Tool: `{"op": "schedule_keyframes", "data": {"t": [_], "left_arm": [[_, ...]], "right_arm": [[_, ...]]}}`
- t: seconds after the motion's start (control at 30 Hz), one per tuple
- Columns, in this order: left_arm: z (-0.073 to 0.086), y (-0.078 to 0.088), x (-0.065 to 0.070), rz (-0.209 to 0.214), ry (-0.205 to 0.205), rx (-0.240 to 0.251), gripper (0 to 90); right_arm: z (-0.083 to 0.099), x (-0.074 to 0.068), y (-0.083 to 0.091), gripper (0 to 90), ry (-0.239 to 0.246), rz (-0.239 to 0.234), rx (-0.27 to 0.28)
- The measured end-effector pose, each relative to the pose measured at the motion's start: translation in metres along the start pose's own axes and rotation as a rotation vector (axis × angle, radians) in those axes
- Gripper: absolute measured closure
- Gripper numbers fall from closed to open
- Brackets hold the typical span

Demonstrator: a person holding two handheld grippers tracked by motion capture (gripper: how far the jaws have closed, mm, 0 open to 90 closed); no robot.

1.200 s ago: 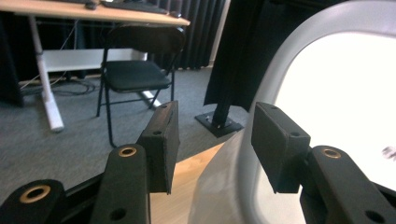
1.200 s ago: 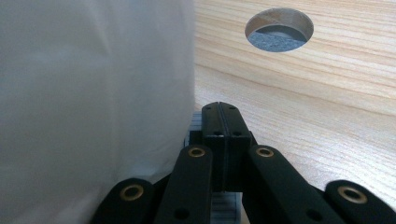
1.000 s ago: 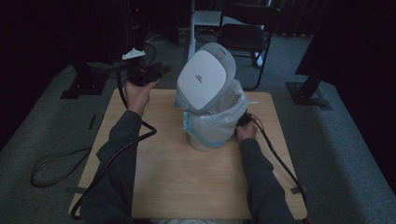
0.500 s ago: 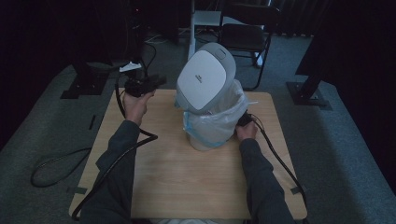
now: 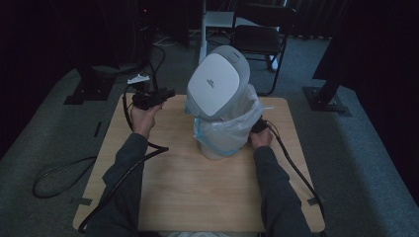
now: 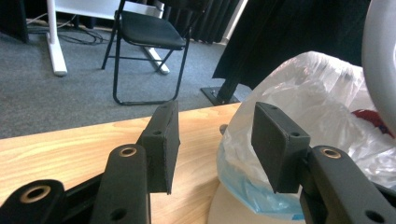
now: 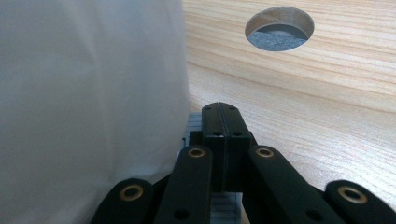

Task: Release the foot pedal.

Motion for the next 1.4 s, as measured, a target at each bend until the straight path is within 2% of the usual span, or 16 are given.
{"op": "schedule_keyframes", "data": {"t": [0.33, 0.77, 0.9, 0.97, 1.07, 1.2, 1.27, 1.4], "left_arm": [[0.007, -0.006, 0.002, 0.009, 0.004, -0.015, 52.6], [0.007, -0.006, 0.003, 0.012, 0.005, -0.015, 52.7], [0.008, -0.007, 0.003, 0.010, 0.005, -0.019, 52.7], [0.009, -0.007, 0.002, 0.010, 0.004, -0.023, 52.7], [0.011, -0.008, 0.001, 0.008, 0.003, -0.025, 52.7], [0.012, -0.009, -0.001, 0.006, 0.009, -0.026, 52.7], [0.014, -0.009, -0.001, 0.006, 0.008, -0.029, 52.7], [0.016, -0.007, -0.003, 0.004, 0.010, -0.029, 52.7]], "right_arm": [[-0.004, -0.001, 0.004, 90.0, 0.009, -0.006, 0.013], [-0.005, -0.001, 0.005, 90.0, 0.012, -0.012, 0.016], [-0.007, -0.002, 0.008, 90.0, 0.034, -0.009, 0.025], [-0.010, 0.000, 0.012, 90.0, 0.038, 0.008, 0.035], [-0.012, 0.005, 0.016, 90.0, 0.060, 0.045, 0.012], [-0.012, 0.009, 0.021, 90.0, 0.069, 0.071, 0.014], [-0.011, 0.011, 0.022, 90.0, 0.093, 0.092, 0.003], [-0.011, 0.012, 0.025, 90.0, 0.112, 0.115, -0.003]]}}
Point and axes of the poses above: each handheld gripper's, and its own axes: y roughly backward along the jaws, z roughly out of its underside, x roughly to its right, the point moved 8 cm from there along -y, roughly forward along the jaws, and after that the axes turned 2 degrees about y, right-handed, at the moved point
